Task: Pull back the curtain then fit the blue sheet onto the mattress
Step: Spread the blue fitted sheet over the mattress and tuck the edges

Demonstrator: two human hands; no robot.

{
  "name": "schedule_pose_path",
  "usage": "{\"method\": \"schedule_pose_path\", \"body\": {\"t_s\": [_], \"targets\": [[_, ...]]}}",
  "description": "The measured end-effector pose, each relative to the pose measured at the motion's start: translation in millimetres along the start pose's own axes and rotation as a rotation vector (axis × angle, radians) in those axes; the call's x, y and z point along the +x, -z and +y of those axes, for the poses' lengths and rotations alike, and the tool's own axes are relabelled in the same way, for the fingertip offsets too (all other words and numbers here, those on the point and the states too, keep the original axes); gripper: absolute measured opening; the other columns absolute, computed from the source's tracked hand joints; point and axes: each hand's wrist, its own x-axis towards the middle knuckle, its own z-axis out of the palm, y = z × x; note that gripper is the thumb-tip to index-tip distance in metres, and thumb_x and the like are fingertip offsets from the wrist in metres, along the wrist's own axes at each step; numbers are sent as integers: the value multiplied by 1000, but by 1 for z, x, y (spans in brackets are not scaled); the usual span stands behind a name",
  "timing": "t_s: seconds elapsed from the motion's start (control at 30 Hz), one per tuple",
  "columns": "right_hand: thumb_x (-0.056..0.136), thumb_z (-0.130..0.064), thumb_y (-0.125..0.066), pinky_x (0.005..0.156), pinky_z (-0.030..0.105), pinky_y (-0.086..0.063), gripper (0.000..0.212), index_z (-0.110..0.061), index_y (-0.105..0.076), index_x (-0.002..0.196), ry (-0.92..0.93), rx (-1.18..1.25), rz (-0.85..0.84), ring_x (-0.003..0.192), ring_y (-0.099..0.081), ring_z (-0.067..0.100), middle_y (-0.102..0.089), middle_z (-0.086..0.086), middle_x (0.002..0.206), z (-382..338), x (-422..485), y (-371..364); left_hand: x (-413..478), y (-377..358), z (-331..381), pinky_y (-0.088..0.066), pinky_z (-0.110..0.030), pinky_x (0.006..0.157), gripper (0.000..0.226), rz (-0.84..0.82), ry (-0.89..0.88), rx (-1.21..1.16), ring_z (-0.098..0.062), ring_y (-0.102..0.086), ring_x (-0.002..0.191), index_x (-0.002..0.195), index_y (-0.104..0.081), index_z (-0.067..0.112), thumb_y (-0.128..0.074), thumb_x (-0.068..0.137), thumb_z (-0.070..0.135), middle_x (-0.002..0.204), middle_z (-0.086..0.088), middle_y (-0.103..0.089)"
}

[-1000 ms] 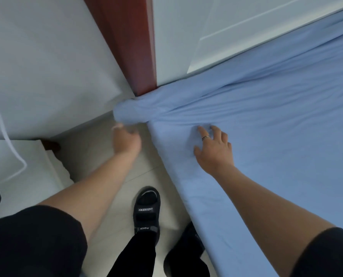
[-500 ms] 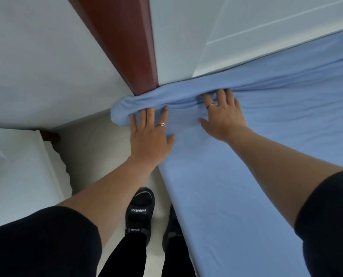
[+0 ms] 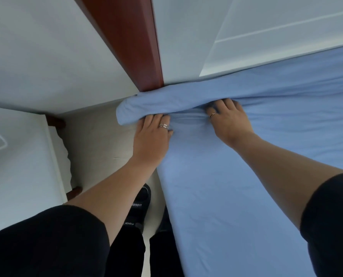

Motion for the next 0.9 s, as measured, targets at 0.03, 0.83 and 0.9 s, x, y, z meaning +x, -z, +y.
{"method": "schedule_pose_path", "body": {"t_s": [0.03, 0.83, 0.9], "targets": [[86, -5, -51, 99, 49, -37, 33, -8, -65, 116, -27, 13, 12, 116, -49, 40, -57, 14, 122, -2, 3, 1, -2, 0, 1, -33, -42, 113, 41, -15, -17, -5, -28, -43, 135, 130, -61, 12, -63, 93, 29, 140, -5, -54], [80, -25, -59, 93, 38, -52, 37, -17, -67, 115, -65, 89, -563, 119, -56, 26, -65, 1, 125, 49, -19, 93, -38, 72, -20, -47, -30, 69, 17, -369, 83, -428, -22, -60, 91, 95, -64, 18, -64, 78, 16, 105, 3, -60], [82, -26, -61, 98, 35, -49, 47, -19, -62, 128, -119, 125, -674, 121, -58, 29, -63, 5, 132, 41, -37, 87, -62, 77, -10, -50, -34, 91, 47, -566, 106, -493, -19, -59, 112, 125, -61, 11, -64, 79, 19, 133, 2, -56]]}}
